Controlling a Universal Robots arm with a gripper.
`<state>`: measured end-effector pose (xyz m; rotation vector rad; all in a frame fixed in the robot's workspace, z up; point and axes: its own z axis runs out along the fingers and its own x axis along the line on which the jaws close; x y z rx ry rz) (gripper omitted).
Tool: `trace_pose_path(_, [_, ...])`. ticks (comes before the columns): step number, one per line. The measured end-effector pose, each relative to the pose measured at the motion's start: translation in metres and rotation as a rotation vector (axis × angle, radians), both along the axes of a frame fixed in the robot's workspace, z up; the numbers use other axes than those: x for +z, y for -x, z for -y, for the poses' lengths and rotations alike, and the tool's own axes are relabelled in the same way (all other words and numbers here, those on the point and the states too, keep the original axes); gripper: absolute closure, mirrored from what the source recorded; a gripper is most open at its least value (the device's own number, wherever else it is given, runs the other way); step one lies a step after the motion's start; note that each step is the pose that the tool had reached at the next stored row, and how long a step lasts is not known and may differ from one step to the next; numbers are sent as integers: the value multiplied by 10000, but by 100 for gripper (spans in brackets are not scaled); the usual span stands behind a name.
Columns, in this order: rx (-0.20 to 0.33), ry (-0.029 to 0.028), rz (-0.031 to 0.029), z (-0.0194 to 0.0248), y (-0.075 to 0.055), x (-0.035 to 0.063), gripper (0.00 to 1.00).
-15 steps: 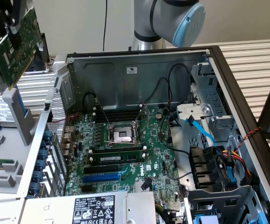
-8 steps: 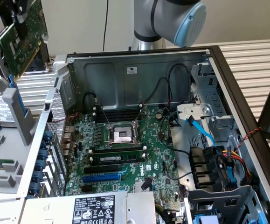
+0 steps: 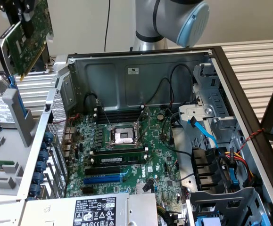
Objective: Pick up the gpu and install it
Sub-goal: 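Pick up the gpu and move the gpu toward the slot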
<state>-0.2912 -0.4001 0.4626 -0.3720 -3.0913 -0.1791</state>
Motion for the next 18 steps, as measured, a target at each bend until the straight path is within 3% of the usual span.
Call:
trace_pose_path(8, [13, -31, 2, 7, -363, 16, 73])
trace_pose_path(18, [55, -31, -9, 11, -810, 17, 73])
